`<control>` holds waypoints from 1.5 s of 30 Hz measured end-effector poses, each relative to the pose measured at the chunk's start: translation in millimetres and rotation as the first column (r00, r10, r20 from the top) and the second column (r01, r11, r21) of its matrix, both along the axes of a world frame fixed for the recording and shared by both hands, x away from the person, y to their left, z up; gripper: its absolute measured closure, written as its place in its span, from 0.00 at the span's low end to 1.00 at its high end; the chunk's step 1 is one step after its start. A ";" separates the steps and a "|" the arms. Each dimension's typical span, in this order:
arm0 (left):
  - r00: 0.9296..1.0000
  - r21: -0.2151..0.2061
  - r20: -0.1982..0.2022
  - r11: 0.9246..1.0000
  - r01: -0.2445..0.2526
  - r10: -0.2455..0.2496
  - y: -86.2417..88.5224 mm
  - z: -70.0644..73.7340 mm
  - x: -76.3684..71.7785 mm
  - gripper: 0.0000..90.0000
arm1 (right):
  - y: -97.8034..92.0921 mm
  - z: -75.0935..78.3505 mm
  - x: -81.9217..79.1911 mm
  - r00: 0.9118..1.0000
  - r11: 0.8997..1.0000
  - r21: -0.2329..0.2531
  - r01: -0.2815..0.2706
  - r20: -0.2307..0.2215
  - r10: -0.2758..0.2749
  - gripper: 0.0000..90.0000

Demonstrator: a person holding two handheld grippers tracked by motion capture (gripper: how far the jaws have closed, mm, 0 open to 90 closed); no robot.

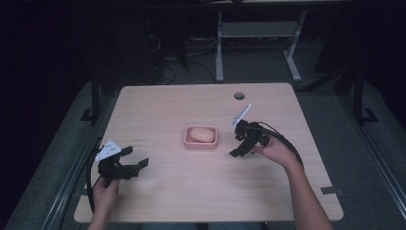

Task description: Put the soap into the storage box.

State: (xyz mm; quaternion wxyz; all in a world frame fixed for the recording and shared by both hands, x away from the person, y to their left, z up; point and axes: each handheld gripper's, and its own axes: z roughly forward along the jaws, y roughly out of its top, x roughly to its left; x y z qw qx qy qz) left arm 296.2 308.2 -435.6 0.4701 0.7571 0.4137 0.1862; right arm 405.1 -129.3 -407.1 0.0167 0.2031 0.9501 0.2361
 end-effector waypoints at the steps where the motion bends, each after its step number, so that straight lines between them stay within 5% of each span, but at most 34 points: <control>1: 1.000 -0.001 0.000 1.000 0.000 0.000 0.0 0.0 0.0 0.16 | -1.9 -0.8 -1.7 1.000 1.000 0.005 0.001 0.000 -0.001 0.27; 17: 1.000 0.014 0.001 1.000 0.008 -0.008 0.1 -0.8 0.2 0.16 | -25.1 -13.5 -25.0 1.000 1.000 0.009 0.027 -0.011 -0.027 0.26; 45: 1.000 0.030 -0.005 1.000 0.009 -0.009 -1.7 -3.3 0.7 0.16 | -75.6 -31.8 -90.8 0.993 0.988 0.108 0.109 0.034 -0.113 0.26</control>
